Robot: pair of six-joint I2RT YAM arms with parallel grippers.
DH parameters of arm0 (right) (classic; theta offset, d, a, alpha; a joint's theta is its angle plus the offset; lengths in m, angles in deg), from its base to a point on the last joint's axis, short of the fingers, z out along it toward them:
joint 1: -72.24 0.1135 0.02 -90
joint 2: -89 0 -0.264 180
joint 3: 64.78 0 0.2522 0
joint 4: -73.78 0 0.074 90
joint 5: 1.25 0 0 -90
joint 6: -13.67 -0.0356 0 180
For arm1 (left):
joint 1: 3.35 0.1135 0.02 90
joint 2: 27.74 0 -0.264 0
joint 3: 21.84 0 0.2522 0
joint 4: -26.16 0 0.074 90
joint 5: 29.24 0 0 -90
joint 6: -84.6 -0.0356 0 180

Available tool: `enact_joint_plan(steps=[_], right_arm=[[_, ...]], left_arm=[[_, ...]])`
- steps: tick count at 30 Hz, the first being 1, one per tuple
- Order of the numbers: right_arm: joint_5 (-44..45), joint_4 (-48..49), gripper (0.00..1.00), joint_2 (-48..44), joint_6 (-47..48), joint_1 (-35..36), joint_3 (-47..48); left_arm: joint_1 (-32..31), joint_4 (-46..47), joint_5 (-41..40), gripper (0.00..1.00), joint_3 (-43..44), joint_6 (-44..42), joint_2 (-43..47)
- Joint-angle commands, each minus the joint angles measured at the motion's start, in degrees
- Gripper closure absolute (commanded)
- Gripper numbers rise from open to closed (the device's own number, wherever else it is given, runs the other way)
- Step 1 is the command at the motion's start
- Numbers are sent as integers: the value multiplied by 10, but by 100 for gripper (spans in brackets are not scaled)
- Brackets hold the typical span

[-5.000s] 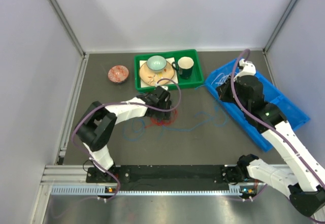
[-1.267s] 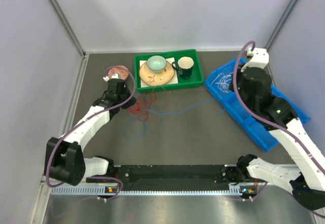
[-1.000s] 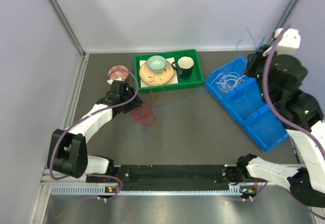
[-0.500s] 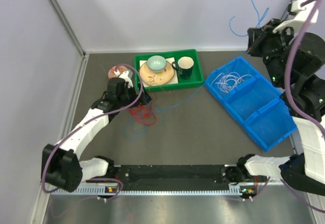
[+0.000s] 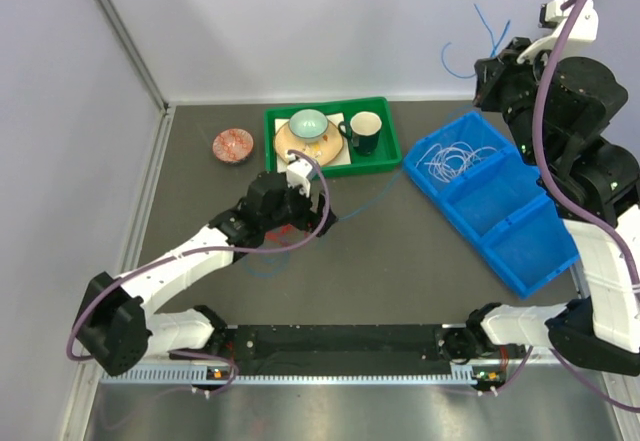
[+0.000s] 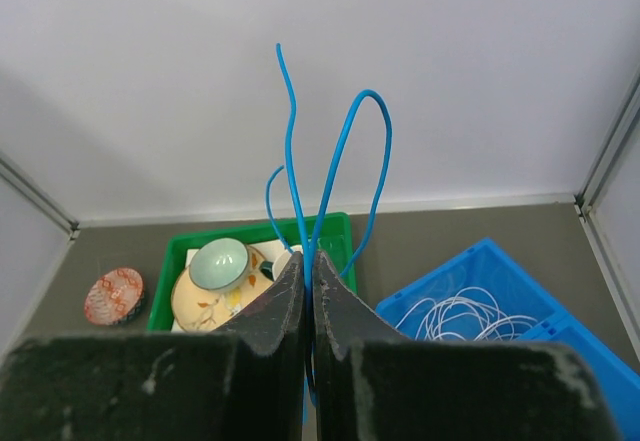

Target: Untangle the cables

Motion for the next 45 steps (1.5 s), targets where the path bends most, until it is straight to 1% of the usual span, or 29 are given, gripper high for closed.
enact_joint_plan(steps=[1,3,4,8,9,11,12,13,15,16,18,19,20,21,22,24,25,29,31,33,34,37,40,41,43,45], right_arm=[[-6,15,100,-12,5,-4,1],[-10,14,100,-12,4,-3,-2],[-10,14,100,-12,4,-4,-5],[-11,14,100,-14,3,-3,-13],[-11,14,100,-16,3,-3,-15],[-13,14,100,-20,1,-4,-20],[-12,14,100,-21,0,-3,-21],[-13,14,100,-26,1,-4,-26],[-8,14,100,-30,0,-3,-31],[-4,14,100,-32,0,-4,-37],[3,14,100,-39,3,-4,-43],[4,15,100,-41,3,-5,-48],[7,15,100,-42,3,-5,-50],[10,15,100,-46,4,-4,-52],[12,15,100,-47,4,-8,-57],[8,16,100,-52,0,-13,-65],[5,17,100,-54,-2,-18,-75],[-30,20,100,-61,-26,-57,-112],[-46,24,100,-67,-36,-70,-138],[-56,28,100,-70,-45,-81,-159],[-60,30,100,-71,-47,-86,-165],[-80,34,100,-72,-54,-107,-180],[-95,38,100,-75,-62,-111,-197],[-120,44,100,-79,-74,-111,-207],[-170,71,100,-86,-88,-112,-252],[-191,85,100,-92,-111,-111,-301]], left_arm=[[-15,110,-13,12,-50,-59,30],[-24,161,-16,12,-77,-64,50],[-25,170,-17,12,-88,-62,51],[-26,156,5,14,-73,-70,13],[-26,154,13,16,-69,-69,4],[-27,174,0,19,-66,-59,-20],[-27,187,-4,26,-67,-53,-27],[-27,206,-15,30,-65,-49,-35],[-27,202,-10,41,-49,-45,-60],[-27,194,-1,52,-26,-47,-68],[-28,169,5,63,-2,-47,-88],[-28,163,11,70,16,-51,-93],[-28,151,19,87,26,-51,-99],[-28,144,23,98,35,-50,-103],[-28,131,24,100,59,-46,-105],[-28,90,19,100,87,-34,-107],[-28,80,21,100,115,-25,-107],[-28,51,18,100,170,18,-88],[-28,41,31,100,198,23,-79],[-28,33,26,100,217,23,-70],[-28,16,28,100,218,23,-67],[-29,19,41,100,223,25,-62],[-29,18,42,100,240,40,-67],[-29,25,43,100,241,48,-70],[-29,65,64,100,236,78,-88],[-30,97,74,100,234,112,-112]])
